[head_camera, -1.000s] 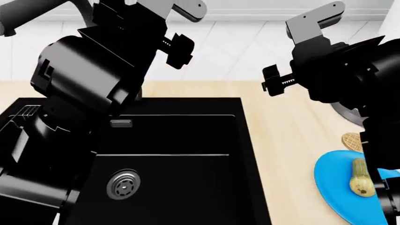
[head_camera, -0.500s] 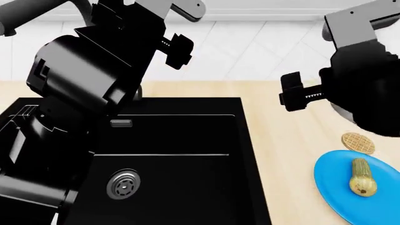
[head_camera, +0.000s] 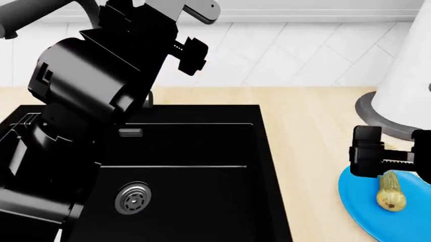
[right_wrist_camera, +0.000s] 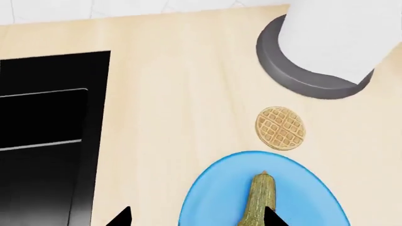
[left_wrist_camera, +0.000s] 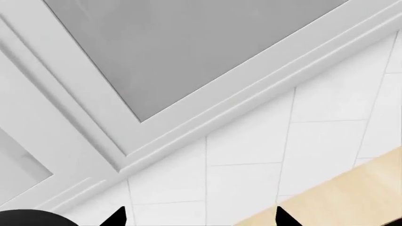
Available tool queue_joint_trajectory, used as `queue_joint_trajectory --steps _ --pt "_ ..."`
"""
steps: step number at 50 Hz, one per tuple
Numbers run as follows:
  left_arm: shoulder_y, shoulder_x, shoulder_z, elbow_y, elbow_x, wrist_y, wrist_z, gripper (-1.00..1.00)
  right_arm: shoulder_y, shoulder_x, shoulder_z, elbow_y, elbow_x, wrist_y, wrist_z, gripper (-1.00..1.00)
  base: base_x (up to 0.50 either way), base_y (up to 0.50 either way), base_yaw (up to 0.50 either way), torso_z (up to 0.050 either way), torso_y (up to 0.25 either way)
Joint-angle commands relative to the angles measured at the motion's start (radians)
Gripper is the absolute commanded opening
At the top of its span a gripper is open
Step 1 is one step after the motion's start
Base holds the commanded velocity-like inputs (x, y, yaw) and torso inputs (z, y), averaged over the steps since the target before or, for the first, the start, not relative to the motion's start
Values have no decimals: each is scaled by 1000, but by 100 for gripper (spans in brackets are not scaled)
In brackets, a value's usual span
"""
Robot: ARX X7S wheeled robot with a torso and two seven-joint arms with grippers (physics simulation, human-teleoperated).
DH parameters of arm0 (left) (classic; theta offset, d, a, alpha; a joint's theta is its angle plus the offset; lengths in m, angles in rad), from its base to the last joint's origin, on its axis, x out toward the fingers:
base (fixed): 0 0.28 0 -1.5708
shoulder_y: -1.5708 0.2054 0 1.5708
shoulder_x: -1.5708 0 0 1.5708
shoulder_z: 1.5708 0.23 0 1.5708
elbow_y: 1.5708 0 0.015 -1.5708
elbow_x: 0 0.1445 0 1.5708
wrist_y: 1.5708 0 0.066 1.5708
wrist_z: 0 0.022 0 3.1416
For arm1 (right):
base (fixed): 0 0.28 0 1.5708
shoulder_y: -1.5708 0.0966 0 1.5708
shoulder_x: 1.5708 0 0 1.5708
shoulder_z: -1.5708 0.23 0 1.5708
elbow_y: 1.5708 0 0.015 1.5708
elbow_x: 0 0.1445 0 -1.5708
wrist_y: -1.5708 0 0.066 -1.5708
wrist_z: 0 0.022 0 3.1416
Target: Pick the squash from the counter and place it in the sink. Then turn on the sink faucet.
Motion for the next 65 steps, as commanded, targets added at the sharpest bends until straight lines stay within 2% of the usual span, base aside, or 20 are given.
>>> queue_joint_trajectory --steps 1,6,11,17,21,23,35,46,65 --pt "3 -2 2 -1 -6 0 -3 100 -35 128 -18 -75 69 -86 -23 100 0 0 0 0 0" --pt "-2 -2 3 -14 -6 7 -1 100 -24 136 -18 -62 66 -78 -7 100 0 0 0 0 0" --pt "3 -3 6 -31 -5 22 -1 100 31 188 8 -37 104 -47 58 100 0 0 0 0 0" --pt "1 0 7 -28 -9 20 -2 100 -4 257 -11 -40 79 -60 -3 100 0 0 0 0 0" --pt "0 0 7 -30 -11 20 -3 100 -13 263 -15 -40 71 -63 -16 100 0 0 0 0 0" --pt "-4 0 6 -41 -10 28 -2 100 -64 291 -55 -41 18 -91 -97 100 0 0 0 0 0" --pt "4 -2 8 -54 -15 38 -3 100 -122 249 -98 -4 -69 -123 -188 100 0 0 0 0 0" --pt "3 -3 7 -46 -22 32 -6 100 -114 162 -106 65 -98 -89 -156 100 0 0 0 0 0" --pt "0 -4 7 -52 -29 36 -12 100 -209 147 -161 92 -170 -119 -246 100 0 0 0 0 0"
